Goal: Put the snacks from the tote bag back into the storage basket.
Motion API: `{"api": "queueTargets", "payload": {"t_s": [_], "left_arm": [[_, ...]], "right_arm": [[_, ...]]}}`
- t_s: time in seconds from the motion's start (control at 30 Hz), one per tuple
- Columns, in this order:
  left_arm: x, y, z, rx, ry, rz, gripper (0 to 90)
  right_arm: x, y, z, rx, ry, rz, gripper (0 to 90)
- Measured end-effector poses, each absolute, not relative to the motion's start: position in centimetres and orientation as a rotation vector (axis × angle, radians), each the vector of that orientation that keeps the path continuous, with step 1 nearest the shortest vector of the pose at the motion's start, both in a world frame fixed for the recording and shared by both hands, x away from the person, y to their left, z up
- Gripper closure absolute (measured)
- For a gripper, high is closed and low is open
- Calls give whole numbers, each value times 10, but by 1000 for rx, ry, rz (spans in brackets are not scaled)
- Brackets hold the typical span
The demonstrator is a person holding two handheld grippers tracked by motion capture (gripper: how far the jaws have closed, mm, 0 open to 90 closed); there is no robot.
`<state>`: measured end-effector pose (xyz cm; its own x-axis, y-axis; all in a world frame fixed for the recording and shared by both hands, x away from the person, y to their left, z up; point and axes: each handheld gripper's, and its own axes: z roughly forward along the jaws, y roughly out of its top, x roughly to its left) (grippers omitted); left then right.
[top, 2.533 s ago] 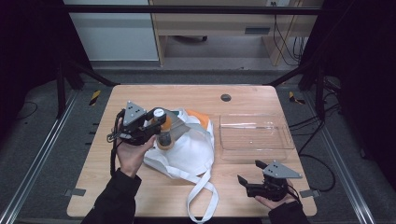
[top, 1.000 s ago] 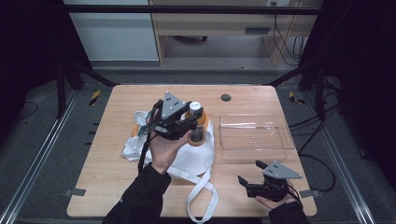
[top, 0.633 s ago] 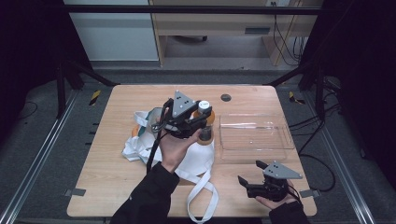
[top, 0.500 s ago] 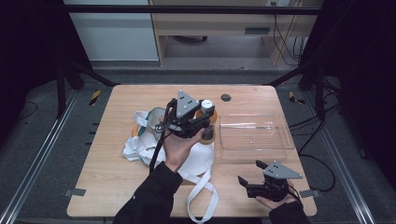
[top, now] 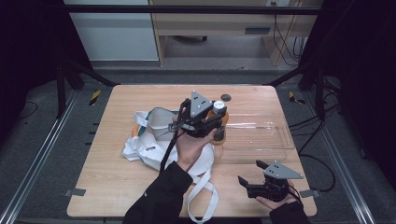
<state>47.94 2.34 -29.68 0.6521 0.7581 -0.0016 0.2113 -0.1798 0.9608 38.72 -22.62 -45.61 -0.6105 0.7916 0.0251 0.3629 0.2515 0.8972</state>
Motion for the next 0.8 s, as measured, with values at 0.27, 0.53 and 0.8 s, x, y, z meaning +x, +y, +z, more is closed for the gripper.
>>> {"api": "queueTargets", "payload": {"t_s": [0.27,0.53,0.8], "left_arm": [[484,10,-303,1726,786,578,594],[488,-2,-306,1729,779,569,594],[493,-14,-307,1736,770,566,594]], "right_arm": [[387,-227,-455,1053,2087,1333,109],[387,-227,-455,1052,2088,1335,108],[386,-227,-455,1051,2090,1334,108]]}}
